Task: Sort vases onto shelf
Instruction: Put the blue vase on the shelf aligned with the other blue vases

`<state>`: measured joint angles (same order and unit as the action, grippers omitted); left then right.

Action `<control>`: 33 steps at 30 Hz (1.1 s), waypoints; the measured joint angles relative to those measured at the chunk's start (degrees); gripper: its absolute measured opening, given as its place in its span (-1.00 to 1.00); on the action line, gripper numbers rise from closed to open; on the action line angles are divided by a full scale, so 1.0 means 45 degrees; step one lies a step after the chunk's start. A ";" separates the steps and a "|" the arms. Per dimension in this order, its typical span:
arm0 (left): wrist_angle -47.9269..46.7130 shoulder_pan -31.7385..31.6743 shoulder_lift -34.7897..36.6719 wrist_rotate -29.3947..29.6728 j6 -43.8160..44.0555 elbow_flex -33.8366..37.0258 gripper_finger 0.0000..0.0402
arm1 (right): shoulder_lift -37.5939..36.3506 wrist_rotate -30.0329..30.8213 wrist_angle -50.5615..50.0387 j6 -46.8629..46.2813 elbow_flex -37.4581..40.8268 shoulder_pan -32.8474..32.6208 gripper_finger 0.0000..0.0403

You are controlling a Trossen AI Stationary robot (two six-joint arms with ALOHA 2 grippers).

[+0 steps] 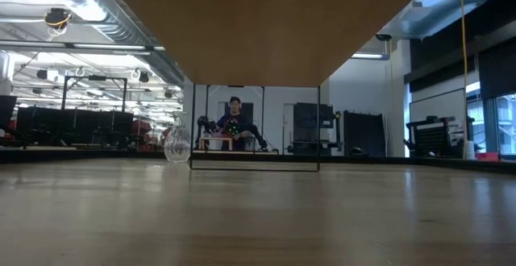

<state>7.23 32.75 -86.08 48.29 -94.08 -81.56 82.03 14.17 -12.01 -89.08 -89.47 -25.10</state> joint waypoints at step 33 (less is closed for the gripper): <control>0.0613 -0.0913 -0.0220 -0.1547 0.0787 -0.0019 0.64 | 0.1223 -0.0581 0.1652 -0.1584 0.0019 0.0112 0.26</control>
<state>9.99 28.64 -87.07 41.33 -90.54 -81.65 87.53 11.55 -4.57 -96.21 -89.38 -24.60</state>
